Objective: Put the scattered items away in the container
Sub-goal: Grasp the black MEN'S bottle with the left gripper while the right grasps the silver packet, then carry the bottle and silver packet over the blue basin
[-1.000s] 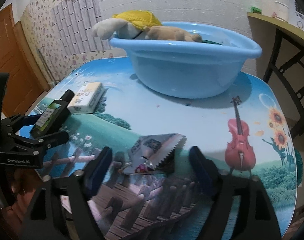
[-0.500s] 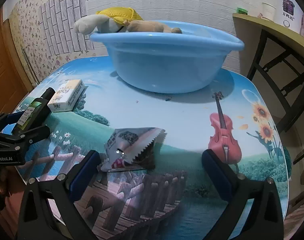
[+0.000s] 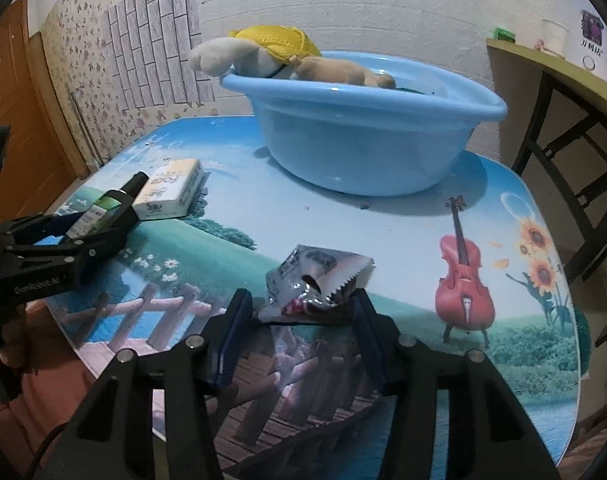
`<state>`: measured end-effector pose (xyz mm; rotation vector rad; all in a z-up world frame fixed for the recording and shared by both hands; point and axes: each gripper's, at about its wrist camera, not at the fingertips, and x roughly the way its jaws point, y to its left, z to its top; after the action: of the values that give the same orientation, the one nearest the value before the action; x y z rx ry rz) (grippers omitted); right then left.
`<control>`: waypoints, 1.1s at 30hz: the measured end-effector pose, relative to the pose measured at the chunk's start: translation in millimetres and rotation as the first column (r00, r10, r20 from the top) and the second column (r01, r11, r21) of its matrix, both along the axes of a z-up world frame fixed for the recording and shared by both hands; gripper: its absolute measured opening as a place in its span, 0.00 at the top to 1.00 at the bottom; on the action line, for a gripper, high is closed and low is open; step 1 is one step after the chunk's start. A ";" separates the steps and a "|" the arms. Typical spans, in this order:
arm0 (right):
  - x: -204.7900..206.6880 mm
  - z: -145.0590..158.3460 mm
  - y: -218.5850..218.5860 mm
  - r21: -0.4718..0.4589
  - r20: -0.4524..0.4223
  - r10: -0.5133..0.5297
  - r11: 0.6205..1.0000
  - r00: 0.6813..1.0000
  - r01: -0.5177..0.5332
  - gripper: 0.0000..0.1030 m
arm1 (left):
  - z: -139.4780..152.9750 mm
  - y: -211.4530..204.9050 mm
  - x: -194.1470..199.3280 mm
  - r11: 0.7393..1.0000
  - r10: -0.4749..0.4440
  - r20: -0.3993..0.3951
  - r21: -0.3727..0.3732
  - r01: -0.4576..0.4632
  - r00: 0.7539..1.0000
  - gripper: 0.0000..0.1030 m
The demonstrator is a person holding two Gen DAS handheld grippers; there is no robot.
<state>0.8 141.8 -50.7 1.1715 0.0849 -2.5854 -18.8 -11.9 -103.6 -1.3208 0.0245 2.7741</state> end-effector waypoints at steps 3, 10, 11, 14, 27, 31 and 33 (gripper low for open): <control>1.0 2.1 -0.1 -0.025 0.012 0.016 1.000 1.000 -0.015 0.62 | 1.9 -0.8 -0.6 1.000 0.003 0.021 0.010 -0.003 1.000 0.39; 6.7 12.7 0.7 -0.053 0.000 0.038 0.998 0.999 -0.038 0.66 | 11.9 0.7 7.4 1.000 -0.003 0.017 0.026 0.003 1.000 0.39; 7.5 14.7 0.5 -0.057 -0.004 0.039 0.998 0.999 -0.039 0.66 | 15.8 1.3 8.7 1.000 -0.006 0.010 0.028 0.006 1.000 0.39; 10.4 22.4 1.4 -0.072 -0.022 0.043 0.996 0.999 -0.045 0.66 | 29.7 3.8 12.8 0.999 -0.010 -0.018 0.035 0.010 1.000 0.40; 20.8 70.0 8.4 -0.165 -0.131 0.069 0.982 0.989 -0.091 0.66 | 95.8 20.6 20.1 0.994 -0.054 -0.150 0.082 0.067 0.987 0.40; 18.3 86.1 9.3 -0.173 -0.167 0.073 0.980 0.983 -0.102 0.66 | 111.7 26.0 14.9 0.990 -0.071 -0.175 0.110 0.091 0.982 0.40; 15.6 89.5 10.0 -0.170 -0.174 0.071 0.980 0.982 -0.101 0.66 | 119.7 30.1 12.3 0.988 -0.078 -0.192 0.114 0.101 0.978 0.40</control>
<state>16.5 151.8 38.8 0.8685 -0.0574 -2.5495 -6.5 18.2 16.1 -1.0021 -0.0745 2.7627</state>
